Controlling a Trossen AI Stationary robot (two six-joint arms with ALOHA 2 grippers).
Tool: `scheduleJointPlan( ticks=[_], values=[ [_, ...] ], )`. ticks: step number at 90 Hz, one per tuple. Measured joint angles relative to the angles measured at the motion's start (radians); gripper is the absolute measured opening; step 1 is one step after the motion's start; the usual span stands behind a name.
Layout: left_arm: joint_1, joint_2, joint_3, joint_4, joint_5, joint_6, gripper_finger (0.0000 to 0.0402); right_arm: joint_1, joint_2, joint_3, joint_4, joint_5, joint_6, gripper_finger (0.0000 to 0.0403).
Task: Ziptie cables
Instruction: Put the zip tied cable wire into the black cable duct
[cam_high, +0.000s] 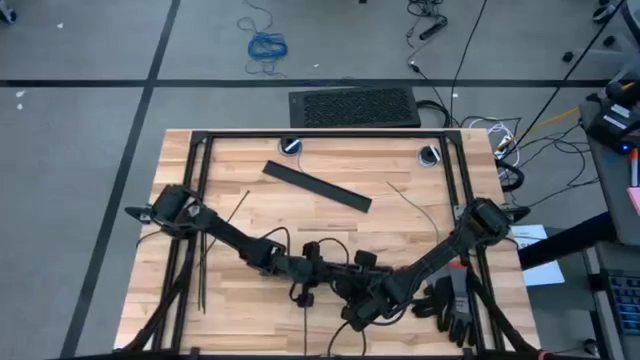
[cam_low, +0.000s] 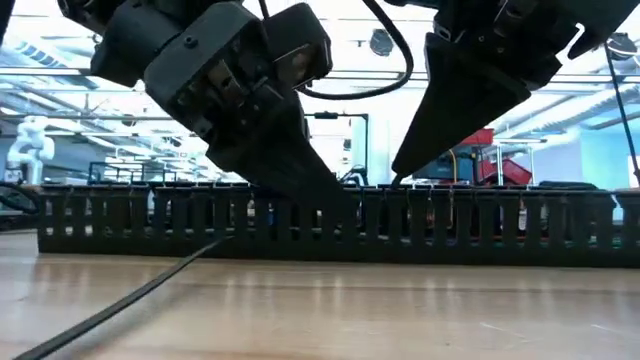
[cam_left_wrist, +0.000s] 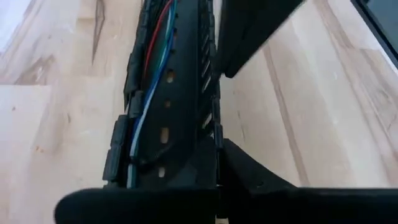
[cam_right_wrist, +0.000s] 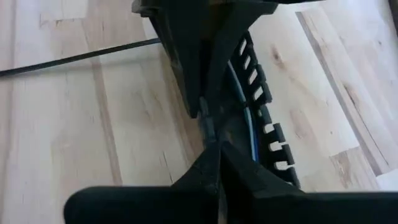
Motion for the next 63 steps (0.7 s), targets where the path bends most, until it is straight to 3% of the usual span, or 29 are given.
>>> scheduleJointPlan(
  ticks=[29, 63],
  values=[
    [0.064, 0.056, 0.006, 0.021, 0.077, -0.156, 0.0004, -0.026, 0.000, 0.000, 0.099, -0.009, -0.087, 0.0000],
    [0.108, 0.130, 0.003, 0.091, 0.157, -0.206, 0.0004, -0.029, 0.000, 0.000, 0.082, -0.024, -0.077, 0.0000]
  ],
)
